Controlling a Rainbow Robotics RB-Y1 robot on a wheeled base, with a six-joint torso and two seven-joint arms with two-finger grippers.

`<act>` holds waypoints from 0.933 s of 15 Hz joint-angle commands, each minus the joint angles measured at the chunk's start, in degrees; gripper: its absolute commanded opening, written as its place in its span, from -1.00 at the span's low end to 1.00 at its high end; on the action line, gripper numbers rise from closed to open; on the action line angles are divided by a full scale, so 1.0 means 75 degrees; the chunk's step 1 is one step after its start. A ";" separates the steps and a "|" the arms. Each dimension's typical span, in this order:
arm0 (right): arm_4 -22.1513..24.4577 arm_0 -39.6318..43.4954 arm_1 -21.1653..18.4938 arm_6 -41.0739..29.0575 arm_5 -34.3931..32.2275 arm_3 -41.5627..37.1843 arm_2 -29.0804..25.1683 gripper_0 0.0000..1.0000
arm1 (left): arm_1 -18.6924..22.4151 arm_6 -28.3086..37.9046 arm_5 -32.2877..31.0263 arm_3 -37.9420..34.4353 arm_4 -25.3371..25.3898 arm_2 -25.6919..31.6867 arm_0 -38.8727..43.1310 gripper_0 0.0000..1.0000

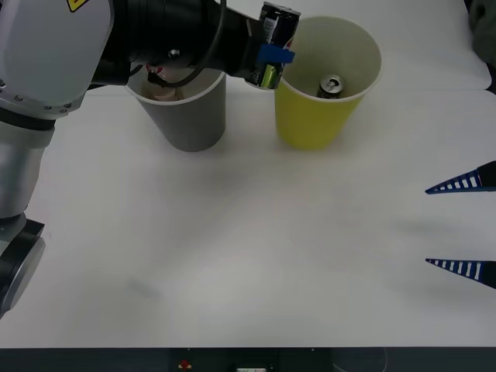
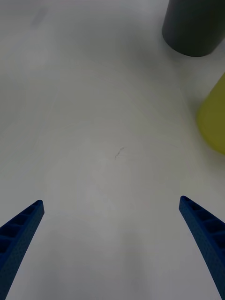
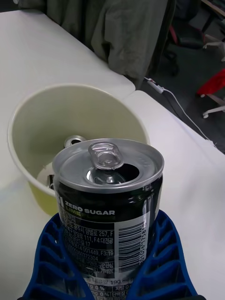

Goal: Put the can into the green bin and the plastic bottle into the gray bin

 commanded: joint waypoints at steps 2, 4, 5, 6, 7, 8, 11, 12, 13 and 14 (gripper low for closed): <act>0.0000 0.0000 0.0000 0.0000 0.0000 0.0000 0.0000 1.00 | -0.0319 -0.0001 0.0007 0.0920 -0.0149 -0.0071 -0.0949 -1.00; 0.0000 0.0000 0.0000 0.0000 0.0000 0.0000 0.0000 1.00 | -0.0390 -0.0001 0.0323 0.1424 -0.0243 -0.0352 -0.1324 -1.00; 0.0000 0.0000 0.0000 0.0000 0.0000 0.0000 0.0000 1.00 | -0.0413 -0.0013 0.0570 0.1740 -0.0278 -0.0551 -0.1523 -1.00; 0.0000 0.0000 0.0000 0.0000 0.0000 0.0000 0.0000 1.00 | -0.0472 -0.0059 0.0734 0.2022 -0.0290 -0.0692 -0.1664 -1.00; 0.0000 0.0000 0.0000 0.0000 0.0000 0.0000 0.0000 1.00 | -0.0589 -0.0341 0.0863 0.2432 -0.0325 -0.0774 -0.1828 -1.00; 0.0000 0.0000 0.0000 0.0000 0.0000 0.0000 0.0000 1.00 | -0.0741 -0.0528 0.0933 0.2830 -0.0360 -0.0809 -0.1992 -1.00; 0.0000 0.0000 0.0000 0.0000 0.0000 0.0000 0.0000 1.00 | -0.1034 -0.0751 0.1343 0.3604 -0.0747 -0.0973 -0.2308 -1.00; 0.0000 0.0000 0.0000 0.0000 0.0000 0.0000 0.0000 1.00 | -0.1104 -0.0751 0.1648 0.3803 -0.0770 -0.1137 -0.2332 -1.00; 0.0000 0.0000 0.0000 0.0000 0.0000 0.0000 0.0000 1.00 | -0.1140 -0.0763 0.1882 0.3908 -0.0805 -0.1278 -0.2332 -1.00; 0.0000 0.0000 0.0000 0.0000 0.0000 0.0000 0.0000 1.00 | -0.1151 -0.0763 0.2011 0.3967 -0.0864 -0.1430 -0.2332 -1.00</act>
